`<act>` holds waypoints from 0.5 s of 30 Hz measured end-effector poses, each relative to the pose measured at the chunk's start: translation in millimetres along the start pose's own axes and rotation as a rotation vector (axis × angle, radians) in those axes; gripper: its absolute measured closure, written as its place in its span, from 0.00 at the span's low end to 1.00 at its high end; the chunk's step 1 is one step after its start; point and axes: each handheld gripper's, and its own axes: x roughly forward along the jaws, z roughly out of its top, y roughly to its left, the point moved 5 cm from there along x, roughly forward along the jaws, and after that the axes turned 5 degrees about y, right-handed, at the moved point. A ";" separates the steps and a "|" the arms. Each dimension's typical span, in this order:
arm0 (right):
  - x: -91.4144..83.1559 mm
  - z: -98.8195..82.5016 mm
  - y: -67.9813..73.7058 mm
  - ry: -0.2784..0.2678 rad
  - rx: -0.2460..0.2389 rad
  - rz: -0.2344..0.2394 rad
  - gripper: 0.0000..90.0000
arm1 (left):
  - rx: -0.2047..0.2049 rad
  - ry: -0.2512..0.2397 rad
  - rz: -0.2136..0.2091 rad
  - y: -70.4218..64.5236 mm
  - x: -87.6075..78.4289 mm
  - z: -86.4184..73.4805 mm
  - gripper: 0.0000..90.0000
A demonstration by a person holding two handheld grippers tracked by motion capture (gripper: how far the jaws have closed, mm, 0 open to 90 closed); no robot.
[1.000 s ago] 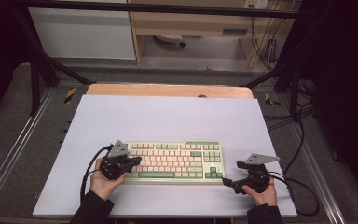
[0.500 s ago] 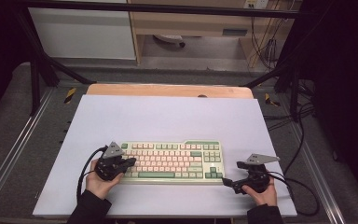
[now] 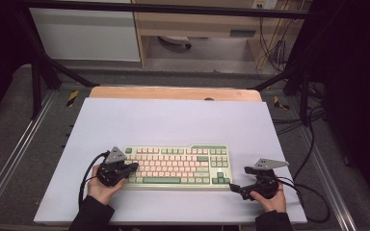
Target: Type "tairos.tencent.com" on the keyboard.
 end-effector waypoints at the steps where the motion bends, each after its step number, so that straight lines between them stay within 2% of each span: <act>1: 0.1 0.0 0.0 0.000 0.000 0.001 0.02 | 0.001 0.001 0.000 0.0 0.3 -0.1 1.00; 3: 0.1 0.0 0.0 -0.001 -0.001 0.001 0.02 | 0.000 0.012 0.001 0.5 2.0 -1.5 1.00; 10: -1.4 0.5 0.0 -0.004 -0.001 0.004 0.02 | -0.001 -0.006 -0.004 -0.4 -0.3 -1.6 1.00; 15: -3.1 2.1 0.8 -0.018 0.000 0.015 0.03 | 0.014 -0.017 -0.009 -3.0 -4.5 0.9 1.00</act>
